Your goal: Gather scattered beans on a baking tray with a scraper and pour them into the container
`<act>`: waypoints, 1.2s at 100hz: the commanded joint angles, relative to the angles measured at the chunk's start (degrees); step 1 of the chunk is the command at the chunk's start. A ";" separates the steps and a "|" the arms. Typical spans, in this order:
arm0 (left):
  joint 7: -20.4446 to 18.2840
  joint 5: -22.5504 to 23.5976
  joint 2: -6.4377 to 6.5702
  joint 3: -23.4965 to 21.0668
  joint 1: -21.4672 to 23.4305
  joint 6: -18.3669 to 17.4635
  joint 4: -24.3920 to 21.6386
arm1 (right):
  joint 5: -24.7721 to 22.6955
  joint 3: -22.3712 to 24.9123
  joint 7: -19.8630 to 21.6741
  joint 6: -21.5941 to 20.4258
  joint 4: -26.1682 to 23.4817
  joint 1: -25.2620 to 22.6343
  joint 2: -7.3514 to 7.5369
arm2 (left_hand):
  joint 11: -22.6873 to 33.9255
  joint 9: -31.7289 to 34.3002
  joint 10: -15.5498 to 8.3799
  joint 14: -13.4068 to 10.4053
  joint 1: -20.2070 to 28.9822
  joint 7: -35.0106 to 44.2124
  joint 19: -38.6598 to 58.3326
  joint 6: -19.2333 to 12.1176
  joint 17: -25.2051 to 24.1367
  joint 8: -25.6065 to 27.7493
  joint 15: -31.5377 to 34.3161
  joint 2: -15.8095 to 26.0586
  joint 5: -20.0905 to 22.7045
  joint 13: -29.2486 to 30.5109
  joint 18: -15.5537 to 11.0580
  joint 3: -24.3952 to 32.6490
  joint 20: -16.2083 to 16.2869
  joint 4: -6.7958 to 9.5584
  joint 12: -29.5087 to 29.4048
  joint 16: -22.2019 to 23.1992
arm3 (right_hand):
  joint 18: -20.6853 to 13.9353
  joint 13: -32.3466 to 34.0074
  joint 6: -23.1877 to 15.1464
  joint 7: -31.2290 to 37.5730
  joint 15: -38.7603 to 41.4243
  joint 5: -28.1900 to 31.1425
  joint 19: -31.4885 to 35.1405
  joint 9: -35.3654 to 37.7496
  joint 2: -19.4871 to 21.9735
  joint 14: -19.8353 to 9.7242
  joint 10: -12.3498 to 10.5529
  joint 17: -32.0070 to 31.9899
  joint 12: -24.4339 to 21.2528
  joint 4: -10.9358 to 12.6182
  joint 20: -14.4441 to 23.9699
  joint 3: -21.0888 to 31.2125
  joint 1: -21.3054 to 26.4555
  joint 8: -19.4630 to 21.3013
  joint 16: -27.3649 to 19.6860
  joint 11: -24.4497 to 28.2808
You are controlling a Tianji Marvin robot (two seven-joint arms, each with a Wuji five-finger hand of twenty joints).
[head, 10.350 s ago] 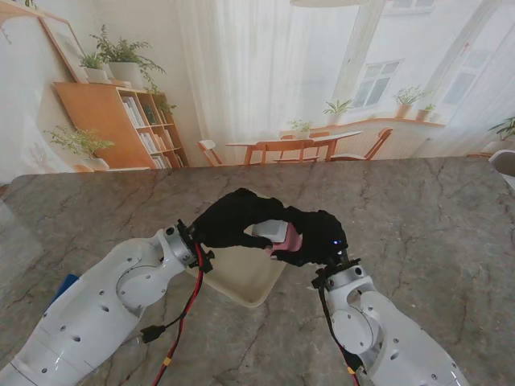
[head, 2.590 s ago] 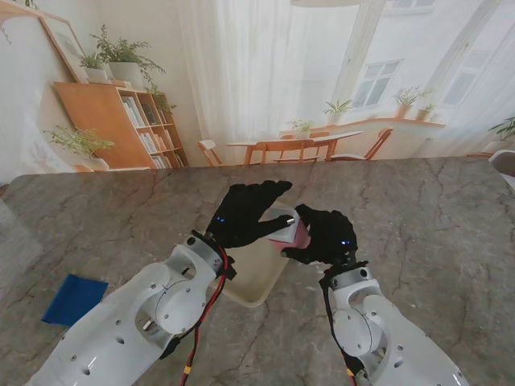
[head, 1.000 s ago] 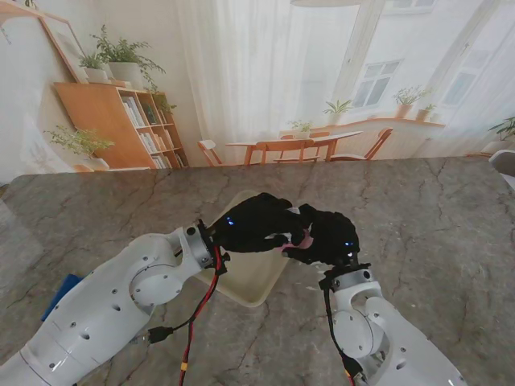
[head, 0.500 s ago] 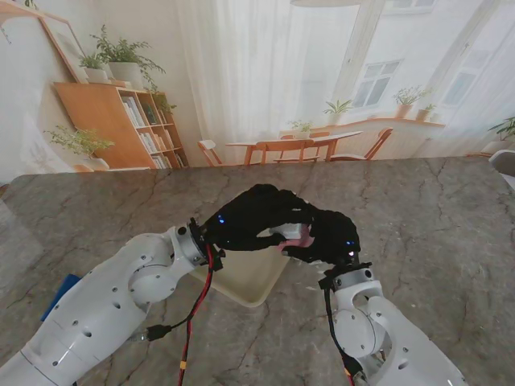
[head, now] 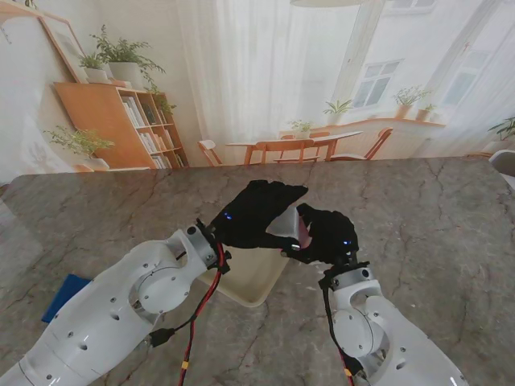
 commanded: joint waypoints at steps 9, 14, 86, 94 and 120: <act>1.76 -3.33 -0.47 -0.10 -0.95 -8.17 7.33 | -0.04 0.02 0.90 0.17 -0.35 -0.08 0.16 | 0.04 1.89 -0.24 0.37 -2.10 0.93 1.13 2.26 0.26 0.35 0.87 0.87 1.92 1.97 -0.82 -1.21 2.74 2.59 1.05 1.42 | -0.23 1.26 -12.53 8.73 0.37 4.88 0.46 6.79 11.02 -3.05 -8.56 0.08 3.55 4.72 -0.15 12.49 12.07 3.28 0.57 8.27; 1.51 -3.05 -0.36 0.01 -1.24 -8.52 7.44 | 0.09 0.07 1.00 0.22 -0.41 -0.13 0.13 | -0.01 2.24 -0.57 0.02 -1.50 0.93 1.22 2.07 0.56 0.35 0.85 0.42 1.97 2.33 -1.18 -0.97 2.93 2.61 1.03 1.56 | -0.24 1.29 -12.56 8.73 0.38 4.91 0.46 6.80 10.99 -3.05 -8.56 0.09 3.55 4.72 -0.15 12.51 12.09 3.28 0.58 8.26; 12.30 2.21 -1.92 4.14 -4.96 -8.23 12.22 | 0.81 0.18 1.09 0.02 -0.56 -0.24 0.00 | 8.29 15.58 -15.13 -11.03 27.14 9.71 19.48 -19.13 12.55 18.91 10.30 -8.46 9.89 17.75 -9.97 7.05 7.20 2.25 19.19 15.80 | -0.40 1.30 -12.80 8.59 0.31 4.94 0.42 6.87 11.00 -3.21 -8.71 0.12 3.57 4.71 -0.23 12.57 11.92 3.37 0.65 8.15; 13.17 2.05 -2.18 4.44 -5.87 -9.72 13.57 | 1.00 0.24 1.30 -0.02 -0.60 -0.24 -0.01 | 7.70 18.40 -18.19 -13.13 28.82 11.47 19.84 -21.44 13.77 22.06 9.98 -13.58 10.69 19.31 -11.72 12.83 5.93 -0.06 32.29 15.64 | -0.51 1.29 -12.87 8.55 0.24 4.94 0.33 6.90 11.03 -3.27 -8.81 0.12 3.58 4.70 -0.29 12.55 11.89 3.38 0.65 8.10; 13.79 0.02 -2.87 4.46 -7.67 -14.72 16.64 | 1.38 0.38 1.55 -0.18 -0.59 -0.22 -0.04 | 5.78 24.51 -24.56 -16.20 33.79 20.67 19.26 -26.23 15.73 25.31 5.11 -16.92 11.46 23.95 -14.73 18.36 3.90 -2.03 33.65 25.93 | -0.64 1.36 -12.97 8.45 0.14 4.86 0.25 6.94 11.02 -3.36 -8.93 0.22 3.65 4.68 -0.36 12.54 11.77 3.40 0.69 8.03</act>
